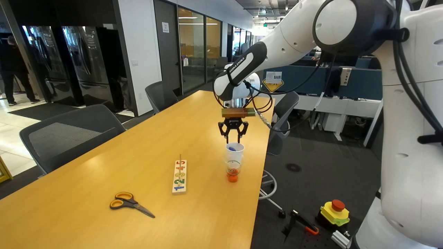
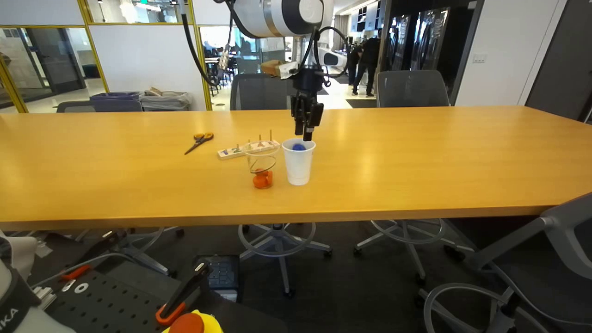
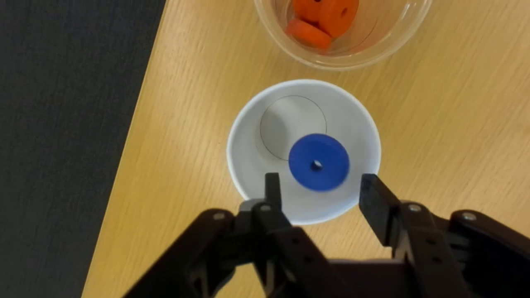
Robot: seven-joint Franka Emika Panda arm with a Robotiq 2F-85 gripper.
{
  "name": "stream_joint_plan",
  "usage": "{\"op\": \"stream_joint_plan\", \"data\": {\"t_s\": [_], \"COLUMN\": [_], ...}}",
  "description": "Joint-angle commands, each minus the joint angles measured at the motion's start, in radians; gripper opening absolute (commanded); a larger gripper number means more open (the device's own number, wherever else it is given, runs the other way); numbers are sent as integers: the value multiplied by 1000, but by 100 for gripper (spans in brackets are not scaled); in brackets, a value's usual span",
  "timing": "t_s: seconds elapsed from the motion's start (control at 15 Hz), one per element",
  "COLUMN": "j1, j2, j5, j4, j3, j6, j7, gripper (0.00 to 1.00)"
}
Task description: Put the orange rings on the clear cup
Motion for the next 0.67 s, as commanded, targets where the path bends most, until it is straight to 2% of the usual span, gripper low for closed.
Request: {"op": "stream_joint_plan", "data": {"t_s": [0.0, 0.13, 0.4, 0.6], "j1": [-2, 1, 9, 14], "j2": [5, -17, -133, -291], "j5": [29, 25, 3, -20], "j4": [32, 13, -70, -184], "j3": [-5, -7, -6, -1], "j6": [-36, -37, -92, -167], "j7": [13, 18, 3, -14], "gripper": [87, 99, 100, 100]}}
